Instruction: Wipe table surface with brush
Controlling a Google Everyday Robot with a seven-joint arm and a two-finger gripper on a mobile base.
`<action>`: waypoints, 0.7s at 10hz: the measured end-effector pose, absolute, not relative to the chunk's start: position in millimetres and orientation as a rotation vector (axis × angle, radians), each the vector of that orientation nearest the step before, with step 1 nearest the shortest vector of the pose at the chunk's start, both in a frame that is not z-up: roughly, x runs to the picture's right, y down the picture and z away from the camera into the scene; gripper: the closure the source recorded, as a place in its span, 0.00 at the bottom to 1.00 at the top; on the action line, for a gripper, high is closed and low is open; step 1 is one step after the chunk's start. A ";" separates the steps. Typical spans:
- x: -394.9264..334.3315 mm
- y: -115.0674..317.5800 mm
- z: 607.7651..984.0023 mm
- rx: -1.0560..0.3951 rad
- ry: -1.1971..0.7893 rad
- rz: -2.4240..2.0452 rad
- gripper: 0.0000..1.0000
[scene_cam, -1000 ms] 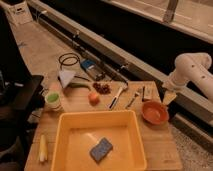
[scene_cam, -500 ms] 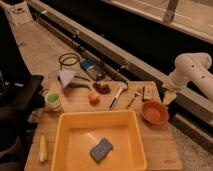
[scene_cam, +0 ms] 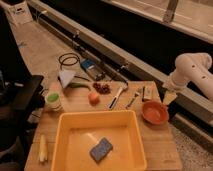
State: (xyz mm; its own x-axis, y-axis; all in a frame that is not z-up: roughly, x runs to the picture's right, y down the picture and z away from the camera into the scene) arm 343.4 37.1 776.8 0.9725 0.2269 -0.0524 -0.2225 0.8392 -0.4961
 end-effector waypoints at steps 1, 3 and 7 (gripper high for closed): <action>343.2 37.1 776.9 -0.524 -0.009 0.237 0.33; 341.8 35.7 776.2 -0.514 -0.011 0.218 0.33; 290.0 7.5 774.5 -0.480 -0.005 -0.050 0.33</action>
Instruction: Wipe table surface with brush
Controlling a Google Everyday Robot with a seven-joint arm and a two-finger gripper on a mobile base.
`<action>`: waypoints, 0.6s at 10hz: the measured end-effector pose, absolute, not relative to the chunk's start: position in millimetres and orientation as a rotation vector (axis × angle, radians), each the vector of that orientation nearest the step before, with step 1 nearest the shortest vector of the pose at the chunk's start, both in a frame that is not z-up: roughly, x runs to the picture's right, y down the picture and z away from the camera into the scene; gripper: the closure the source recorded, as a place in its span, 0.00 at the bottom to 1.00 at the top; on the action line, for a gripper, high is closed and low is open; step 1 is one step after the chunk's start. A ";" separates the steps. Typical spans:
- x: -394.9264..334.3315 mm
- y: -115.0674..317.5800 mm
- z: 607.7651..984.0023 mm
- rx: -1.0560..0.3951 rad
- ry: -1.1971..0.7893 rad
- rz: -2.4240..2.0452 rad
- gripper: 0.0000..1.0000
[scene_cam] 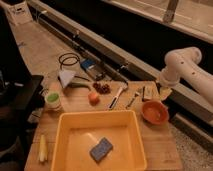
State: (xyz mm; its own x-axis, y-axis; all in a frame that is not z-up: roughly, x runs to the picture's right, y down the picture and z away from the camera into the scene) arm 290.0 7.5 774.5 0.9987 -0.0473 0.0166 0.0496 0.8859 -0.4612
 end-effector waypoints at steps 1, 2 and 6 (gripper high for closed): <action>268.6 6.2 774.1 -0.478 -0.012 -0.124 0.33; 246.8 5.8 774.0 -0.478 -0.031 -0.190 0.33; 165.9 24.1 762.3 -0.443 -0.177 -0.543 0.33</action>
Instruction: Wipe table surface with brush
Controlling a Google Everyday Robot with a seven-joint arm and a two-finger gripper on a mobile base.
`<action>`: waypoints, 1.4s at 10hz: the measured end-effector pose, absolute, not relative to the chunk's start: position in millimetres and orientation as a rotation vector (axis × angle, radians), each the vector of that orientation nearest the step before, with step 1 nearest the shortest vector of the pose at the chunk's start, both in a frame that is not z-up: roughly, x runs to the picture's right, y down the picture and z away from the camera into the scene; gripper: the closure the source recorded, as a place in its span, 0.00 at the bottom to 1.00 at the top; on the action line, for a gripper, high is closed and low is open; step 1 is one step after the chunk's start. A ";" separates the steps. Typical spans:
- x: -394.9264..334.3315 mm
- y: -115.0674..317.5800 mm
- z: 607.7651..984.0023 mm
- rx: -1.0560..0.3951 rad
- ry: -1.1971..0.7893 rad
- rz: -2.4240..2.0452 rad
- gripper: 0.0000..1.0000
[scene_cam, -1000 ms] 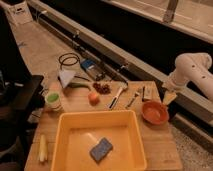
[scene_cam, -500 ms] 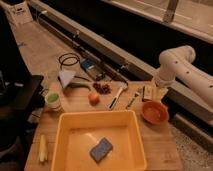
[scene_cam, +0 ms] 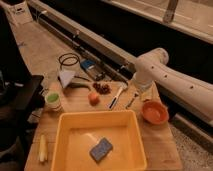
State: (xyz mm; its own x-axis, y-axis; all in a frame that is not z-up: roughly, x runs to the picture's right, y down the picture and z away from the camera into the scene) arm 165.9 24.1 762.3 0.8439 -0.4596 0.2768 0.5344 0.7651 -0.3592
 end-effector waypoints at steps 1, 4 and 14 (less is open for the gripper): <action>160.4 26.4 760.6 -0.438 -0.189 -0.571 0.33; 164.3 21.2 765.5 -0.437 -0.192 -0.575 0.33; 77.6 -14.4 895.4 -0.412 -0.482 -0.637 0.33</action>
